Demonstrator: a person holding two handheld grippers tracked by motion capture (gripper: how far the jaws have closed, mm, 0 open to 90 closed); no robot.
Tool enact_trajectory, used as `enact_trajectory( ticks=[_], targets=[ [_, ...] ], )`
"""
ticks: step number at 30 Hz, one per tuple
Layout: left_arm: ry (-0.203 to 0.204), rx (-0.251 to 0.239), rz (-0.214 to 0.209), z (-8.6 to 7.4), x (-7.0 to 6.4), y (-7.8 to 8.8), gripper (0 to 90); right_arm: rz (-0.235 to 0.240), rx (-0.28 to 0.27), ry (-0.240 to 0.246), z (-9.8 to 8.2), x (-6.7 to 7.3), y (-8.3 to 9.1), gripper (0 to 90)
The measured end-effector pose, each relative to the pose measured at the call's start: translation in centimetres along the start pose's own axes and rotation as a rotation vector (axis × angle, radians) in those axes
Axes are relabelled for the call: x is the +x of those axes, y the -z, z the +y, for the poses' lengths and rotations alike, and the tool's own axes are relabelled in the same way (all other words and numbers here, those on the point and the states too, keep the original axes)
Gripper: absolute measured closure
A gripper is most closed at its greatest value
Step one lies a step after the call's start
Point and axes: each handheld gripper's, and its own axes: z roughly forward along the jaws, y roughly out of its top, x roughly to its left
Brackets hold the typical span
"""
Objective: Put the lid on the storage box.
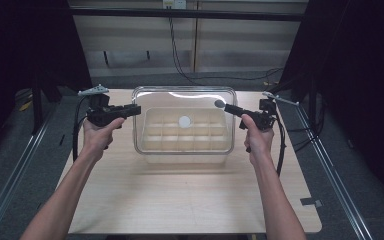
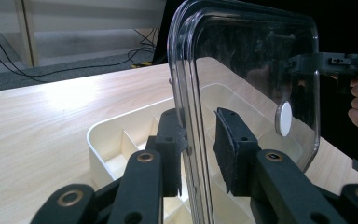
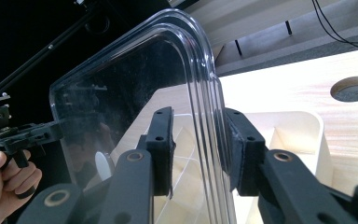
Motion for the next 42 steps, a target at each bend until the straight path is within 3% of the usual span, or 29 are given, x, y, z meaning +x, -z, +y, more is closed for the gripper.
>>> enact_trajectory(
  ticks=[9,21,25,35,39,42],
  targets=[
    [0.021,0.011,0.002,-0.1,0.8,-0.7,72.4,0.0,0.008,-0.026,-0.2,-1.0,-0.9,66.1],
    [0.041,0.009,0.01,-0.2,1.2,-1.5,72.0,-0.007,0.021,-0.026,-0.2,-1.8,-1.4,66.3],
    [0.03,0.02,0.014,-0.1,1.3,-1.9,71.4,-0.007,0.03,-0.036,-0.1,-2.3,-1.6,66.4],
    [0.039,0.041,0.03,-0.5,2.2,-2.9,69.3,-0.036,0.074,-0.014,0.3,-3.1,-2.7,65.7],
    [0.013,0.056,0.05,-0.6,2.4,-3.3,67.1,-0.044,0.075,-0.022,0.2,-3.3,-3.0,65.3],
    [0.019,0.059,0.046,-0.9,2.7,-3.5,65.8,-0.074,0.087,0.005,0.1,-3.2,-3.4,63.3]
  ],
)
